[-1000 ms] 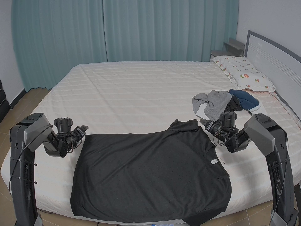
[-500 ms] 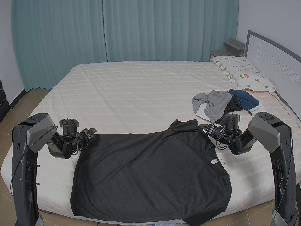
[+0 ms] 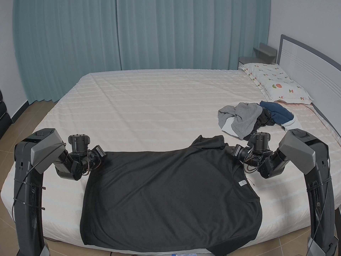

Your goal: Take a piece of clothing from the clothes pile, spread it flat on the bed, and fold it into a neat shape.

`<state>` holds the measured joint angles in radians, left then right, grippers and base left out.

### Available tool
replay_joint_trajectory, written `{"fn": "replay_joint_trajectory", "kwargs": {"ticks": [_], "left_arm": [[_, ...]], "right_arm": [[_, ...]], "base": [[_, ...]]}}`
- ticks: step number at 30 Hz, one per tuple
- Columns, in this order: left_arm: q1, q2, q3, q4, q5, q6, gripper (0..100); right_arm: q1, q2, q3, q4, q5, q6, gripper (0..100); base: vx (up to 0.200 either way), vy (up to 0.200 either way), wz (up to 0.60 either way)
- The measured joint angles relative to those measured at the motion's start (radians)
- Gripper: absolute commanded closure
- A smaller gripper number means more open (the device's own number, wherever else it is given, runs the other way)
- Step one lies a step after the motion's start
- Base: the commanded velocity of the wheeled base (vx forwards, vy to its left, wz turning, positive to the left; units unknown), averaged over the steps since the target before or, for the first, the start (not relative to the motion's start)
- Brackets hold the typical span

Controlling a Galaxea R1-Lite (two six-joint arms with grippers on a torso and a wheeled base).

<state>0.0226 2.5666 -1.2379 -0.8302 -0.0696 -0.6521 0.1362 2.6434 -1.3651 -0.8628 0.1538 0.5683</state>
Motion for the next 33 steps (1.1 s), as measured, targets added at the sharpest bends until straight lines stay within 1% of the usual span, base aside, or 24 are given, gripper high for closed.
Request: {"fn": "replay_joint_trajectory", "kwargs": {"ticks": [3,12,21,27,33], "left_arm": [[0.0,0.0,0.0,0.0,0.002,-0.001,100],[0.001,0.0,-0.01,-0.002,0.011,-0.002,100],[0.002,0.0,-0.047,-0.04,0.071,-0.017,100],[0.005,0.002,-0.075,-0.135,0.088,-0.038,100],[0.005,0.02,-0.105,-0.169,0.118,-0.053,100]], "right_arm": [[0.0,0.009,0.0,0.004,0.0,-0.015,100],[0.0,0.015,-0.041,-0.006,-0.011,-0.011,100],[-0.007,0.02,-0.146,-0.022,-0.08,-0.009,100],[-0.012,0.043,-0.247,-0.02,-0.131,-0.01,100],[-0.013,0.074,-0.33,-0.018,-0.167,-0.015,100]], "base": [[0.0,0.0,0.0],[0.0,0.0,0.0],[0.0,0.0,0.0],[0.0,0.0,0.0],[0.0,0.0,0.0]]}}
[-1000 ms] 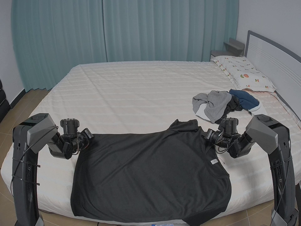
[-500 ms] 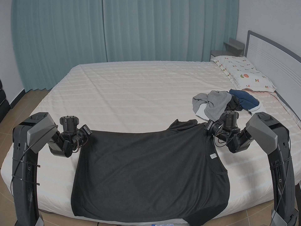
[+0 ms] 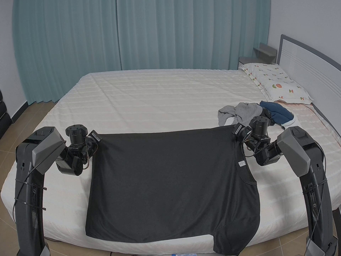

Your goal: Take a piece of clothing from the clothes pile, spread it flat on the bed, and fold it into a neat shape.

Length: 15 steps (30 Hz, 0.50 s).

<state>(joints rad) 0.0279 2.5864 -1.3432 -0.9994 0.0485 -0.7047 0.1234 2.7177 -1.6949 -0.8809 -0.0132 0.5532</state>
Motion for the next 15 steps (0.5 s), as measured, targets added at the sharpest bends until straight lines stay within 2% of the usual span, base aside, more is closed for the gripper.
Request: {"fn": "replay_joint_trajectory", "kwargs": {"ticks": [13,14,15], "left_arm": [[-0.014,0.07,-0.038,0.026,-0.008,0.023,100],[-0.016,0.074,-0.041,0.028,-0.009,0.024,100],[-0.018,0.078,-0.044,0.028,-0.01,0.025,0]], "right_arm": [[0.009,0.113,-0.096,0.022,-0.023,-0.07,100],[0.009,0.119,-0.1,0.022,-0.027,-0.07,0],[0.009,0.128,-0.104,0.023,-0.029,-0.071,0]], "base": [[0.0,0.0,0.0],[0.0,0.0,0.0],[0.0,0.0,0.0]]}}
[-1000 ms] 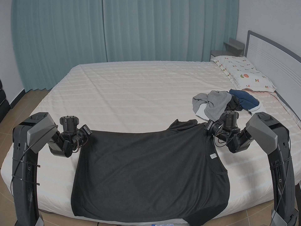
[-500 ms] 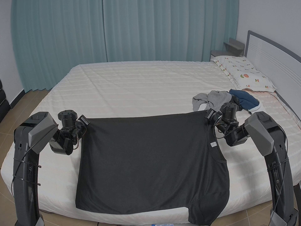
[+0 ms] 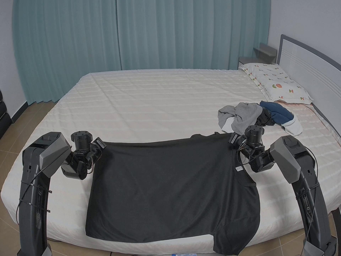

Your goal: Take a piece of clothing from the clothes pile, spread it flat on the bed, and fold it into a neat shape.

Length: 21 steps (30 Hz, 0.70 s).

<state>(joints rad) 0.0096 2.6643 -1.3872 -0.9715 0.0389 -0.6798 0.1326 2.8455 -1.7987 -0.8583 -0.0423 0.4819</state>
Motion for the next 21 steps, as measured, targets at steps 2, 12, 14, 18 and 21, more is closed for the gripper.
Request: {"fn": "replay_joint_trajectory", "kwargs": {"ticks": [2,12,14,18,21], "left_arm": [[-0.002,0.005,-0.003,0.0,0.0,0.0,0],[-0.006,0.006,0.011,-0.011,0.0,-0.005,0],[-0.004,-0.001,0.024,-0.017,-0.001,-0.007,0],[-0.001,-0.03,0.07,-0.031,-0.002,-0.011,0],[0.001,-0.063,0.118,-0.043,-0.007,-0.012,0]], "right_arm": [[0.0,0.01,-0.003,0.002,-0.003,0.0,0],[-0.002,0.006,0.06,-0.027,-0.014,0.004,0],[-0.006,-0.012,0.11,-0.05,-0.013,0.006,0],[-0.019,-0.065,0.257,-0.113,-0.007,0.009,0],[-0.028,-0.124,0.395,-0.16,0.0,0.012,0]], "base": [[0.0,0.0,0.0],[0.0,0.0,0.0],[0.0,0.0,0.0],[0.0,0.0,0.0],[0.0,0.0,0.0]]}}
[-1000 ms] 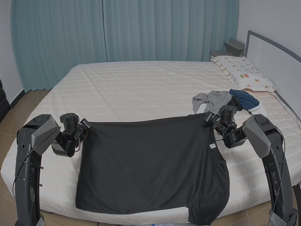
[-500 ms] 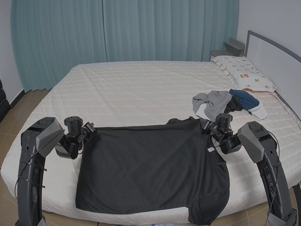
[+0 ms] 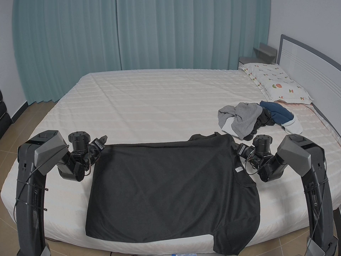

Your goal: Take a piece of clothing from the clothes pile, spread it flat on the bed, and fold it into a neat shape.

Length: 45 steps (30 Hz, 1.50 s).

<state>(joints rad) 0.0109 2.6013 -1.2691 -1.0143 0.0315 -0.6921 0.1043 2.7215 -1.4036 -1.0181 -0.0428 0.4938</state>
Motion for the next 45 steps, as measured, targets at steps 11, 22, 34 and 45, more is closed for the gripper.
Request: {"fn": "replay_joint_trajectory", "kwargs": {"ticks": [11,22,34,45], "left_arm": [[-0.008,-0.149,0.167,-0.019,-0.018,-0.029,0],[-0.034,-0.375,0.443,-0.025,-0.098,-0.055,0],[-0.05,-0.569,0.906,-0.035,-0.221,-0.067,0],[-0.046,-0.592,1.07,-0.037,-0.288,-0.003,0]], "right_arm": [[-0.011,-0.252,0.543,-0.222,0.053,0.079,0],[0.013,-0.438,1.068,-0.446,0.128,0.198,0],[0.088,-0.571,1.366,-0.535,0.187,0.305,0],[0.106,-0.579,1.386,-0.535,0.185,0.313,0]], "base": [[0.0,0.0,0.0],[0.0,0.0,0.0],[-0.15,0.0,0.0],[0.0,0.0,0.0]]}}
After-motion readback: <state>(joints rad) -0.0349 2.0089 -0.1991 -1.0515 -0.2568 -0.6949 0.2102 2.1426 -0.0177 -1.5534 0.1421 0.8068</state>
